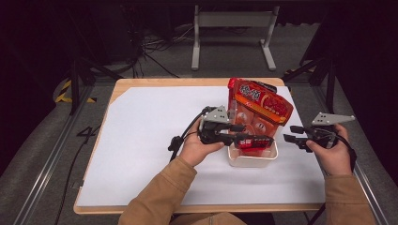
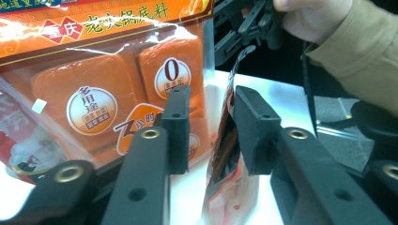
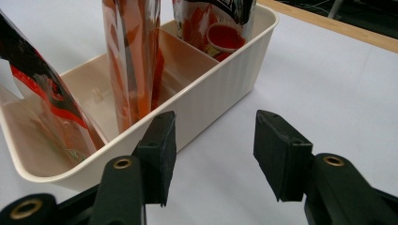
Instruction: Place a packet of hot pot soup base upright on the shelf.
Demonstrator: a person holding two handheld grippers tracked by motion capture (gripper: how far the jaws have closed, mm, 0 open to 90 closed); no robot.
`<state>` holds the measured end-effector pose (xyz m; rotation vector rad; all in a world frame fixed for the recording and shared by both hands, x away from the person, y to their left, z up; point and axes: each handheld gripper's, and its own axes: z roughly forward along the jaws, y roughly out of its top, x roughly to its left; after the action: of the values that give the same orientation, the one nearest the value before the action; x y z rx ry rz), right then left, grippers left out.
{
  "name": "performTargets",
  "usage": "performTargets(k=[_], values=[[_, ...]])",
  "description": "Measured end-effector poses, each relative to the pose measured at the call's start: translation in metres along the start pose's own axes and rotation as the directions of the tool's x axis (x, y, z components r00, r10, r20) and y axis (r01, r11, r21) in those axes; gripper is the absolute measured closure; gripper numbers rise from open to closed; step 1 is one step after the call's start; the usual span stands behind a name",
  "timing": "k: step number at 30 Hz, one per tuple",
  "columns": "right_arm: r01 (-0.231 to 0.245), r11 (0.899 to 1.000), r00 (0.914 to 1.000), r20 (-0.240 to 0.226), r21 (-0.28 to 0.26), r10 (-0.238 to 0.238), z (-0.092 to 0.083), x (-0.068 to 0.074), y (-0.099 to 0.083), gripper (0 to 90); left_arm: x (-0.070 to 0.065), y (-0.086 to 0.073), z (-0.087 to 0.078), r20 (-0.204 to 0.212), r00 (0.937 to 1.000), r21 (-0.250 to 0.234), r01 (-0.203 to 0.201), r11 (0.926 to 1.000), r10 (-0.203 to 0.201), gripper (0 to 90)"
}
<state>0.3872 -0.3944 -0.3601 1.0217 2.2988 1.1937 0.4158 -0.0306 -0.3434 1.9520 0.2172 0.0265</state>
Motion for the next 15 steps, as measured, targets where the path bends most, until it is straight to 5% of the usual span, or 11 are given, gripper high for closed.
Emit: performTargets(k=[7, 15], values=[[-0.001, 1.0, 1.0, -0.003, -0.002, 0.001, 0.001, 0.0, 0.0, 48.9, -0.002, 0.003, -0.014, -0.035, 0.9993, -0.076, 0.007, 0.9971, -0.009, 50.7], [-0.046, 0.998, 0.9989, -0.006, -0.04, 0.046, 0.001, 0.003, 0.002, 39.6, -0.004, 0.008, -0.041, -0.075, 0.9959, -0.072, 0.045, 0.9964, -0.05, 41.2]])
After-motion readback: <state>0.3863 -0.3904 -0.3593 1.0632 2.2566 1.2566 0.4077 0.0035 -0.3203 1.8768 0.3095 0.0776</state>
